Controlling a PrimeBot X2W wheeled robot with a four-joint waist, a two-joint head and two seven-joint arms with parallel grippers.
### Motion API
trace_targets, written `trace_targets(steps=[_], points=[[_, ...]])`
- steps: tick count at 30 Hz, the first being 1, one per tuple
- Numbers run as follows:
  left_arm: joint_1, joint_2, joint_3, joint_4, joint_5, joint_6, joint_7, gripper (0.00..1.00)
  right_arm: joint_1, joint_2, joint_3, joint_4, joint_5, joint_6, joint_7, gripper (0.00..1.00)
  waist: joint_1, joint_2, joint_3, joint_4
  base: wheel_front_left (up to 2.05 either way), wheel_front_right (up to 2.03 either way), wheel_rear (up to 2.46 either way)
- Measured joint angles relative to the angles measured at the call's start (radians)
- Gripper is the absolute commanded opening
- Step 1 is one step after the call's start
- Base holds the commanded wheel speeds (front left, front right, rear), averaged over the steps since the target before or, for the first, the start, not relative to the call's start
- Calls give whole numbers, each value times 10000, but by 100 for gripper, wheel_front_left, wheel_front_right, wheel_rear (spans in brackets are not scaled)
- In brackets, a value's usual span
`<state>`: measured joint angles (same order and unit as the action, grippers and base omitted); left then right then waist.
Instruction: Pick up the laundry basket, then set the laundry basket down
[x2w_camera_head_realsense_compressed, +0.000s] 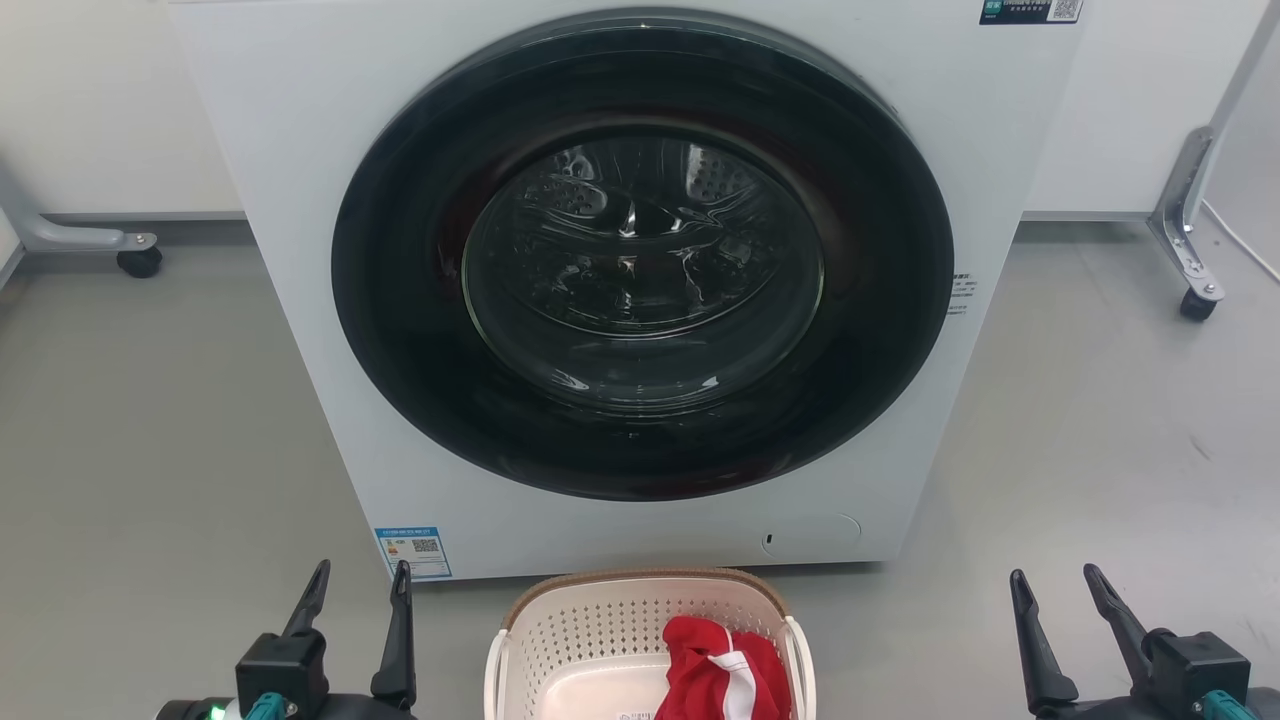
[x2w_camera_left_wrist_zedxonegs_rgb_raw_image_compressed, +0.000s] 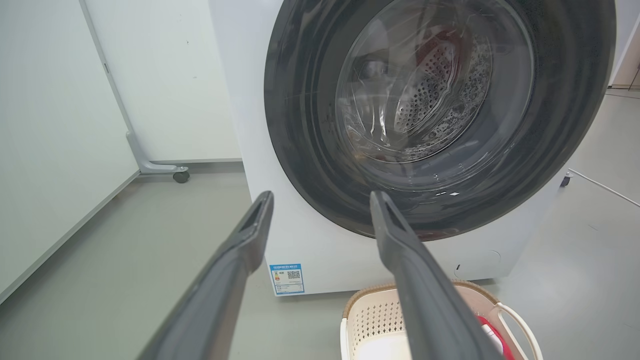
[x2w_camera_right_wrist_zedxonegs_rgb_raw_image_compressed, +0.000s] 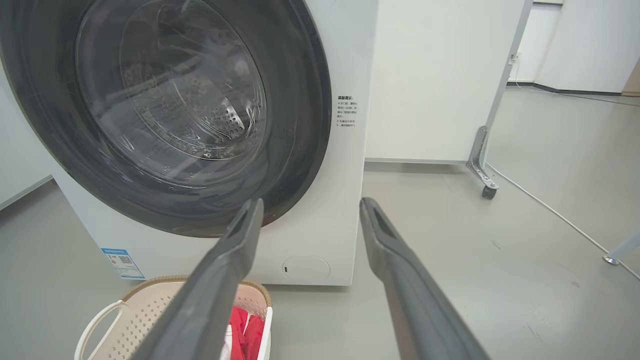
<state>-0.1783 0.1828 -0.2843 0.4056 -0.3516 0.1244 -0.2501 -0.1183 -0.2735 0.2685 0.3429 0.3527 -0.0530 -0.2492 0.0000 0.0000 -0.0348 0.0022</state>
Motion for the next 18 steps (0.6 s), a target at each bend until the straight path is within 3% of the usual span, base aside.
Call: trace_targets(steps=[18], points=[[-11, -159, 67, -353, 29, 0, 2, 100, -2, 0, -142, -407, 0, 2, -2, 100, 0, 0, 808, 56, 0, 0, 0]])
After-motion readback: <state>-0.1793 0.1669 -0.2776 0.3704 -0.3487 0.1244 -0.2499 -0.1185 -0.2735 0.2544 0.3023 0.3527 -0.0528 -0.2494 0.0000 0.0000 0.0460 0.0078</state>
